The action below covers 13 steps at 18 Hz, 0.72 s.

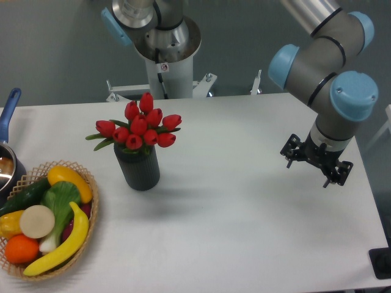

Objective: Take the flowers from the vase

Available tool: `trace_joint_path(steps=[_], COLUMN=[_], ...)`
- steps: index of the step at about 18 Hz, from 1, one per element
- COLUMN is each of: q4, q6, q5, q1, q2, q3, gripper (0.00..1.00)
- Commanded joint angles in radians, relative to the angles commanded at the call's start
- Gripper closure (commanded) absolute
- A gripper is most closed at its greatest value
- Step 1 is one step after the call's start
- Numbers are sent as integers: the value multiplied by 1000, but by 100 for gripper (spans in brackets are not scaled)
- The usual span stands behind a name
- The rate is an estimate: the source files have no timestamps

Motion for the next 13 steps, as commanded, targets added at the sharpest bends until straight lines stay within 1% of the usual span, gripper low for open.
trace_joint_path(steps=[6,9,10,11,13], q4=[8,11,15,52,148], q6=[2,-18,-37,-40,-46], q5=[3,-5,-5,-3,-26], q1=[3,-5,-8,-8,-5], q2=[-9,5,14,40,69], q3=[-6,-21,-41,-81,-129], gripper=[0,0,0,0,0])
